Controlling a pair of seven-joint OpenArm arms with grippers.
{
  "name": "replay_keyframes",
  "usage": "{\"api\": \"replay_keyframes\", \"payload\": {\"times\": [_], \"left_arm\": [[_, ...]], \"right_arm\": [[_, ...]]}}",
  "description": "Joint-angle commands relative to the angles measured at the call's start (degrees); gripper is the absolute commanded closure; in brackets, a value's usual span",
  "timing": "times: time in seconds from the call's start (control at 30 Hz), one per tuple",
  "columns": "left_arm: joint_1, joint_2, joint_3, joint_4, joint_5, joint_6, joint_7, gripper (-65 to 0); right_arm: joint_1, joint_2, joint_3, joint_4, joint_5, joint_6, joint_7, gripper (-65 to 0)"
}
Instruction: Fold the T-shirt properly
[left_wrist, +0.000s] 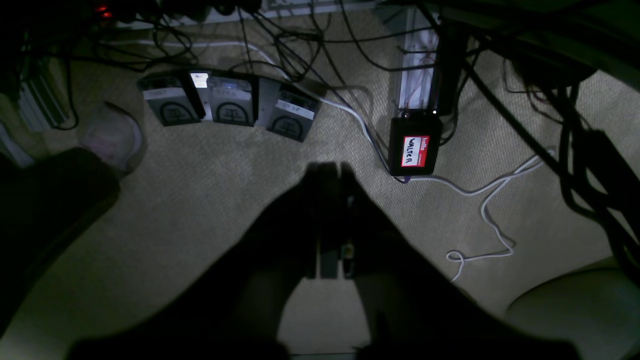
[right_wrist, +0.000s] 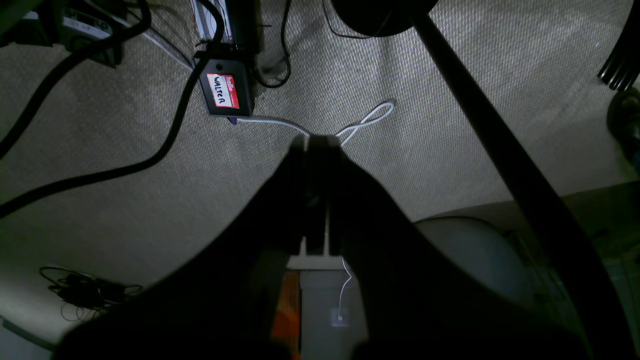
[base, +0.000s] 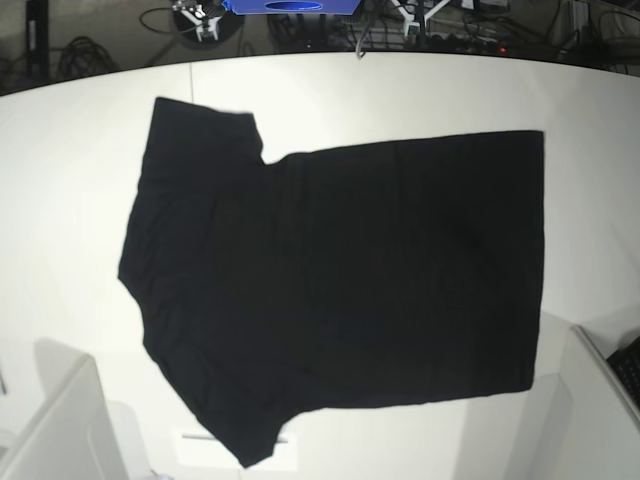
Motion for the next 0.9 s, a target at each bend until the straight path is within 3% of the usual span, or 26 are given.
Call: {"api": "replay_keyframes", "payload": {"times": [0.0,0.87], "left_arm": [[0.4,-0.2,-0.1,0.1,0.0,0.2,-0.1,0.0],[1.2,-0.9,-0.3,0.4,-0.1,0.2,-0.2,0.0]], "right_arm": [[-0.4,0.3,-0.1,0.0,-0.1,-0.4,-0.2,0.0],[-0.7,0.1,0.2,0.0,0.1,-0.4,-0.2,0.0]]}}
